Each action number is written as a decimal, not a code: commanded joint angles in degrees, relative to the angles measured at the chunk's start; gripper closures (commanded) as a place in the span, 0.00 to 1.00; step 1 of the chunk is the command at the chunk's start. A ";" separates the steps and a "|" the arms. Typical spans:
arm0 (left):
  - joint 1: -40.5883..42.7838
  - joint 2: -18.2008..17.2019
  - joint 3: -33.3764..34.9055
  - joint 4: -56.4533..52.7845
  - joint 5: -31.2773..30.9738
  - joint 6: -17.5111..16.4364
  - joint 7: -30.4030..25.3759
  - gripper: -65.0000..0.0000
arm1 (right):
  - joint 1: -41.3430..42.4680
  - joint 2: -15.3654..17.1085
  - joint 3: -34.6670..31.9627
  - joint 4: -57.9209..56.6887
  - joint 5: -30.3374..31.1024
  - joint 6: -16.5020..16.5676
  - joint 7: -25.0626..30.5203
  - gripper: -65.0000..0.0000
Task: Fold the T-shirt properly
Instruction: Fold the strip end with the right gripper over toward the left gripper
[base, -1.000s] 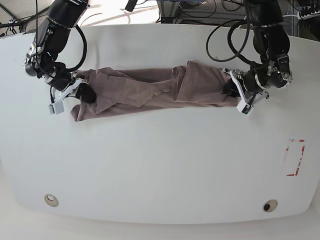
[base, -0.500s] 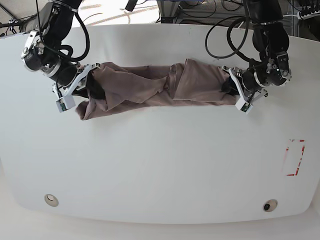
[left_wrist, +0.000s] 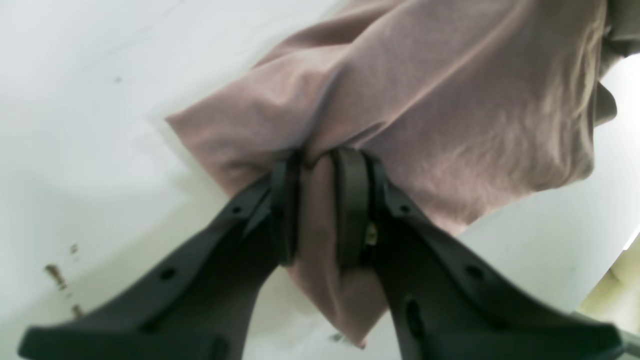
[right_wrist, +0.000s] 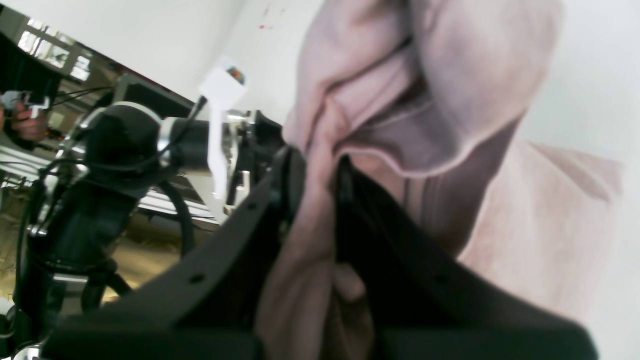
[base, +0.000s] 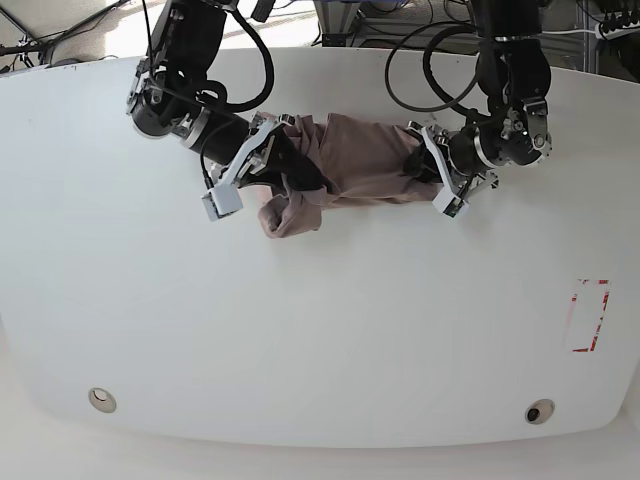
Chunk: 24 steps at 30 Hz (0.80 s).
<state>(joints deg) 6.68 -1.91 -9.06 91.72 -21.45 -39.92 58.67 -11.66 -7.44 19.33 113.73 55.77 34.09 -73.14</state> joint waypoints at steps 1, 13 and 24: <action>0.22 1.17 0.40 0.01 1.72 -0.08 3.00 0.83 | 0.10 -0.07 -2.15 1.30 1.42 0.16 1.98 1.00; -0.74 4.95 0.40 0.01 1.72 -0.08 4.75 0.83 | 3.27 -0.69 -7.95 0.42 -5.61 0.16 3.91 1.00; -0.74 5.12 0.40 0.01 1.72 -0.08 4.75 0.83 | 4.50 -0.34 -15.51 -6.61 -8.08 0.07 9.63 1.00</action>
<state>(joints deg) 5.85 3.18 -8.84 91.48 -21.26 -39.94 61.47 -8.05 -7.60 6.59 107.53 45.91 33.91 -67.22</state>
